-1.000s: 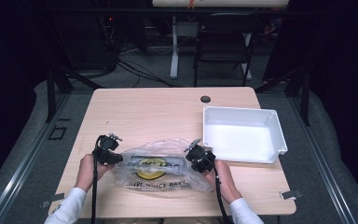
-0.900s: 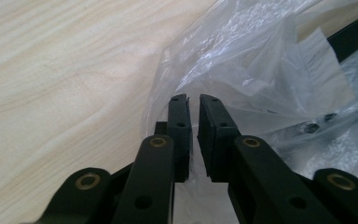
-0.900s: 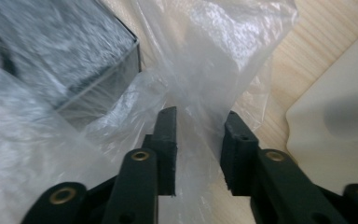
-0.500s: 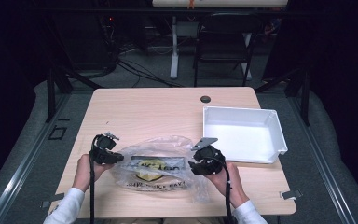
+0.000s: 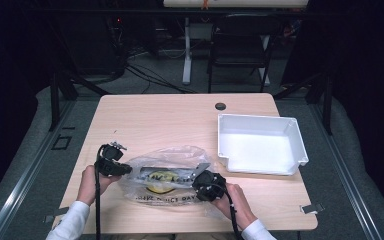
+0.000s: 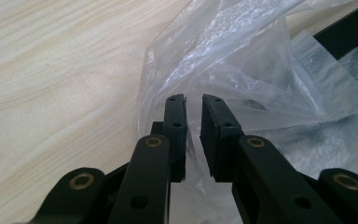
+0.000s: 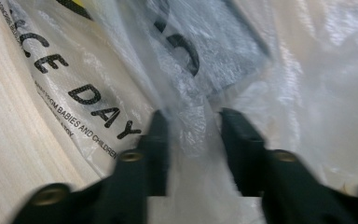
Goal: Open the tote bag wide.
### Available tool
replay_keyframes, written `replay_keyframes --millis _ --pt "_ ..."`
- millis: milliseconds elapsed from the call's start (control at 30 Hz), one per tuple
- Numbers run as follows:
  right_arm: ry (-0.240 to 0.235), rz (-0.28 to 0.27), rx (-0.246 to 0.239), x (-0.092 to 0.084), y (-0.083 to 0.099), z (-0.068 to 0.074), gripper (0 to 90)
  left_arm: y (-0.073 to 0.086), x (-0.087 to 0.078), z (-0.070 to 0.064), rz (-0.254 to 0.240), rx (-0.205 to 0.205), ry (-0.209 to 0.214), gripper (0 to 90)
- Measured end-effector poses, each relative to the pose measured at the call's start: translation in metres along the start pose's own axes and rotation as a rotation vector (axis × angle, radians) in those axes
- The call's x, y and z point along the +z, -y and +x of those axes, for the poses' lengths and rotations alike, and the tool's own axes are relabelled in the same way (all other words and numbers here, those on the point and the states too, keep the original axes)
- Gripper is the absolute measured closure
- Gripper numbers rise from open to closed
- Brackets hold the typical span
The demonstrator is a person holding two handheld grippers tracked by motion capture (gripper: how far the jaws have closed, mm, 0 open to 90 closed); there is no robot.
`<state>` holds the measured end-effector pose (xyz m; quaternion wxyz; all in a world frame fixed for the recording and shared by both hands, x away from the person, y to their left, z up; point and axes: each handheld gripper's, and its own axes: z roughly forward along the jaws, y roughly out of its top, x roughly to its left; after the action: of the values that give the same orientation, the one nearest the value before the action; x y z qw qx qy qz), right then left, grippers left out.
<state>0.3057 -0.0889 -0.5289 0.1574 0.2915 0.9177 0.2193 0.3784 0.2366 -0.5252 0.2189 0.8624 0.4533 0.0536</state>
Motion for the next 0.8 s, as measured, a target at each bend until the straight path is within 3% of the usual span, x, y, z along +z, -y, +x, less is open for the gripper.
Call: replay_keyframes --millis 33,133,267,433,600,800 --pt "-0.023 -0.005 0.01 -0.003 0.002 -0.003 82.4 0.0 0.0 0.0 0.0 0.0 0.001 80.4" --pt "-0.065 -0.009 0.01 -0.005 0.003 -0.003 86.6 0.0 0.0 -0.001 -0.003 0.001 -0.001 80.4" --pt "-0.155 0.005 -0.013 -0.006 0.007 0.002 88.7 0.0 0.0 0.0 -0.002 -0.003 -0.003 80.6" --pt "-0.22 0.06 -0.045 -0.004 0.017 0.008 89.1 -0.001 0.001 -0.002 0.008 0.001 0.002 80.6" --pt "-0.253 0.114 -0.077 -0.003 0.022 0.009 89.3 -0.002 0.004 -0.006 0.026 0.014 0.021 79.9" --pt "-0.285 0.173 -0.08 0.001 0.026 0.006 89.3 -0.001 0.008 -0.011 0.084 0.033 0.06 79.0"
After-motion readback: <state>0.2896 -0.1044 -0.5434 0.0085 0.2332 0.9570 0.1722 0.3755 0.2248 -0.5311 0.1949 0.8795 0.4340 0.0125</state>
